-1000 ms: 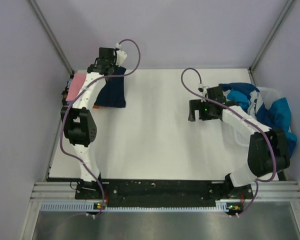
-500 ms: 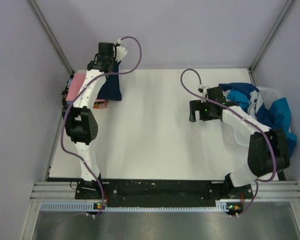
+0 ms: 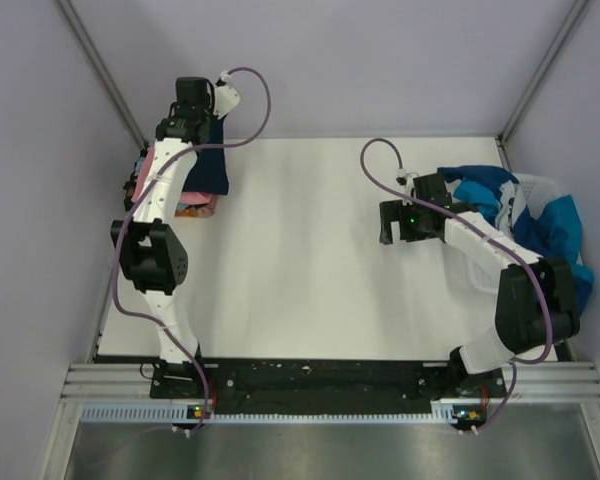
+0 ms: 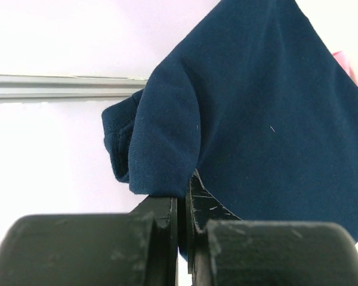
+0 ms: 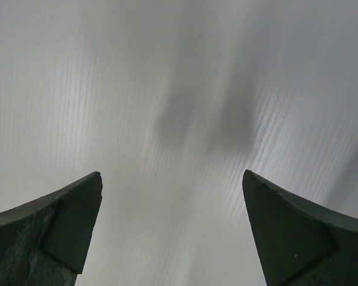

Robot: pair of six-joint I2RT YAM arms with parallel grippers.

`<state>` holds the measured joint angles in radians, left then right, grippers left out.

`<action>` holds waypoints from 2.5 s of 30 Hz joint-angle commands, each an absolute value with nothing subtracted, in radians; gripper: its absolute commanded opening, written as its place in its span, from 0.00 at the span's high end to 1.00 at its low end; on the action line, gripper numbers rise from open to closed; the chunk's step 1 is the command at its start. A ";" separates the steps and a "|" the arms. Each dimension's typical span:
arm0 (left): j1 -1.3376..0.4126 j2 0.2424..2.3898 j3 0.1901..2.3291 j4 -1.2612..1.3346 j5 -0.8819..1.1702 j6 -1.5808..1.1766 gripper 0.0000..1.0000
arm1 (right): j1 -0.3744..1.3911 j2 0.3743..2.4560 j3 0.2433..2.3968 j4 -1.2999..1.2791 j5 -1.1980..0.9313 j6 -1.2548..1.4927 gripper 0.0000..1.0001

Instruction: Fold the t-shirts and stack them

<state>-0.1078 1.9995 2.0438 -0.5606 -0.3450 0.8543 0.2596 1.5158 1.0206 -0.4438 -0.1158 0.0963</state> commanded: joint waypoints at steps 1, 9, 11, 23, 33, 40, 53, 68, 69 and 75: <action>-0.069 1.933 2.086 -0.482 -0.333 0.914 1.00 | 0.264 1.482 1.026 -0.439 -0.097 0.077 0.01; -0.011 2.045 2.100 -0.361 -0.347 1.008 1.00 | 0.264 1.476 1.028 -0.451 -0.089 0.064 0.01; -0.008 2.084 2.112 -0.315 -0.368 1.046 1.00 | 0.264 1.473 1.028 -0.456 -0.087 0.060 0.01; 0.075 2.302 2.227 -0.189 -0.416 1.118 1.00 | 0.262 1.445 1.019 -0.482 -0.063 0.034 0.01; 0.103 2.401 2.256 -0.032 -0.558 1.154 0.30 | 0.264 1.442 1.020 -0.492 -0.069 0.037 0.01; 0.066 2.160 2.134 -0.279 -0.389 0.859 0.29 | 0.272 1.439 1.003 -0.494 -0.072 0.037 0.01; -0.115 1.983 1.739 -0.558 -0.119 0.865 0.41 | 0.281 1.437 0.988 -0.485 -0.091 0.037 0.01; -0.144 2.120 1.795 -0.497 -0.305 0.850 0.59 | 0.279 1.443 0.976 -0.474 -0.104 0.029 0.01; -0.146 2.115 1.789 -0.482 -0.313 0.851 0.64 | 0.281 1.445 0.976 -0.474 -0.103 0.029 0.01; -0.153 2.106 1.776 -0.396 -0.333 0.880 0.67 | 0.279 1.445 0.973 -0.472 -0.107 0.029 0.01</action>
<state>-0.1463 2.1437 1.7725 -0.4999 -0.2951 0.8631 0.2710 1.4742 0.9749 -0.4999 -0.0925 0.0437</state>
